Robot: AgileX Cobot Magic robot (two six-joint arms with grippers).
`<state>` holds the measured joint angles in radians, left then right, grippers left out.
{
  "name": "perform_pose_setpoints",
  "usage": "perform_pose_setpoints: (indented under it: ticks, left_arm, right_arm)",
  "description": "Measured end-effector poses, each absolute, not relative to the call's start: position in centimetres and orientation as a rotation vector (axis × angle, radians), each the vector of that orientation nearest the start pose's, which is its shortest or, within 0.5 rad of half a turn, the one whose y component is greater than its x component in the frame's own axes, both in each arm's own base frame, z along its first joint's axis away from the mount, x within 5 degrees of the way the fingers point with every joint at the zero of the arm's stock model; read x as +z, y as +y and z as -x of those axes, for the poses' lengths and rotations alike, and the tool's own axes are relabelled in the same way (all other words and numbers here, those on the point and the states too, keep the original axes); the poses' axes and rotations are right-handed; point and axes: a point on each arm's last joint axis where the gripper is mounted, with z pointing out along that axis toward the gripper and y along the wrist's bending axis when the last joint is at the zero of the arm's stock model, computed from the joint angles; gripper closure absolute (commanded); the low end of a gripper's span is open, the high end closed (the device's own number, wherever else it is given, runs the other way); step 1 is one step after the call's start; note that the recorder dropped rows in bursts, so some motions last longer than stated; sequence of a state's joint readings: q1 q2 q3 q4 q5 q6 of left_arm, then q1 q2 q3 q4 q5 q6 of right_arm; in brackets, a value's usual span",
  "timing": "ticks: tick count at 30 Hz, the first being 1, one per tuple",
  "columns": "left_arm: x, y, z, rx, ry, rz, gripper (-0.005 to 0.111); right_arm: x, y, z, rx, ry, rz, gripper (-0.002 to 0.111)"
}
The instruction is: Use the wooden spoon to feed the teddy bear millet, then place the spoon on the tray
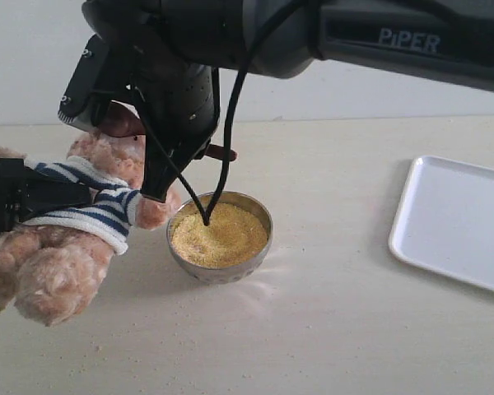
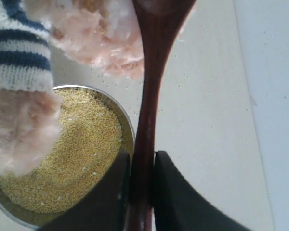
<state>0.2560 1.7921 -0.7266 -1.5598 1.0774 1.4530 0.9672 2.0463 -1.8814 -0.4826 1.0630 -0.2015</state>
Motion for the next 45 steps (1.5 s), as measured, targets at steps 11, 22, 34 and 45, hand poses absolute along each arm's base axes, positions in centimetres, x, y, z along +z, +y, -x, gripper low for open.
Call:
perform_pose_setpoints:
  ticks: [11, 22, 34, 45]
  left_arm:
    - [15.8, -0.6, -29.2, -1.259, 2.245, -0.01, 0.102]
    - [15.8, -0.7, -29.2, -1.253, 2.244, -0.024, 0.102]
    - [15.7, -0.7, -29.1, -1.253, 2.247, -0.029, 0.102]
    - [15.8, -0.7, -29.2, -1.266, 2.24, -0.019, 0.102]
  right_arm:
    - [33.9, 33.3, -27.3, -0.26, 2.009, 1.432, 0.109]
    - [33.9, 26.8, -32.0, 0.102, 2.418, 1.103, 0.109]
    - [34.7, 22.7, -33.1, 0.209, 2.519, 0.969, 0.109]
    - [29.1, 12.3, -30.2, 0.136, 2.685, 0.726, 0.109]
